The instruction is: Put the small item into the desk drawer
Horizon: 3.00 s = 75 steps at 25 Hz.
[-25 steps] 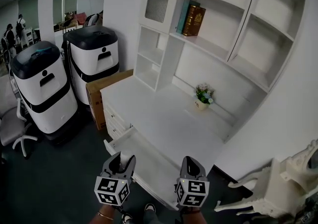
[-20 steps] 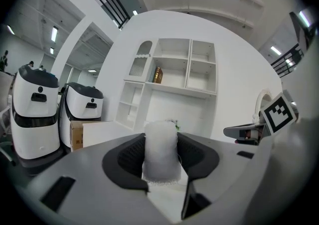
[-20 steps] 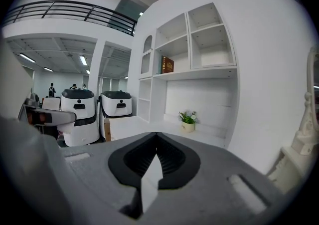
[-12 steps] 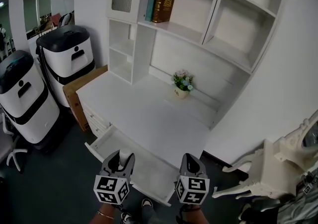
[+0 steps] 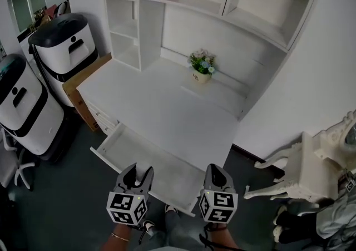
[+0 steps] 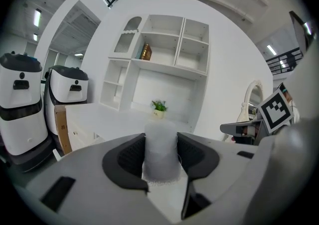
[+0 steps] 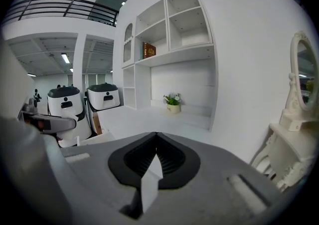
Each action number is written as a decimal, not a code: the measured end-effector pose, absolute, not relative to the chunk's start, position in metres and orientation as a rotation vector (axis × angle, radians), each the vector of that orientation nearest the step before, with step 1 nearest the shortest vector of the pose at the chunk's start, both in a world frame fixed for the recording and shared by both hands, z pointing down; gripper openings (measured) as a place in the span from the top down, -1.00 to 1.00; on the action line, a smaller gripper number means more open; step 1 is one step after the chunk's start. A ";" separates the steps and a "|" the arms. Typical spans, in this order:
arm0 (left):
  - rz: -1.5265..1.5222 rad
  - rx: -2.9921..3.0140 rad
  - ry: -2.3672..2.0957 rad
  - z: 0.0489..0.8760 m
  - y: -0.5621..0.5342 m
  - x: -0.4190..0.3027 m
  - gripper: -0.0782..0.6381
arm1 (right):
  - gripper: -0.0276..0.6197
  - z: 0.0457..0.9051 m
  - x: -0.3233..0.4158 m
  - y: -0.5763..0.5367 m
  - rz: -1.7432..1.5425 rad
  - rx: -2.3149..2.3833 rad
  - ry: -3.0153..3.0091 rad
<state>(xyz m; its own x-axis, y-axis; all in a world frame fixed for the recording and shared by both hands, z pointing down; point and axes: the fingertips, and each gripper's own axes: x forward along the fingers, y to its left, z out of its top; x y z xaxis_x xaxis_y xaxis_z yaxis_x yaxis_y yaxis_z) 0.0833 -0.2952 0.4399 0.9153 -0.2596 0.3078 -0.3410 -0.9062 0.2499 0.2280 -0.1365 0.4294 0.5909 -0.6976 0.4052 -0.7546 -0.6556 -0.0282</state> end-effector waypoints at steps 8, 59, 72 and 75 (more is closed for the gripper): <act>0.542 2.713 -0.432 0.492 -0.280 0.078 0.29 | 0.90 0.484 0.224 -0.129 0.744 2.636 -1.218; 1.058 2.662 -0.219 0.648 -0.278 0.200 0.29 | 0.90 0.534 0.268 -0.086 0.932 2.726 -1.076; 1.255 2.627 -0.180 0.698 -0.269 0.212 0.29 | 0.90 0.551 0.282 -0.072 0.973 2.736 -1.040; 1.280 2.612 -0.189 0.708 -0.269 0.211 0.29 | 0.90 0.555 0.284 -0.072 0.979 2.732 -1.043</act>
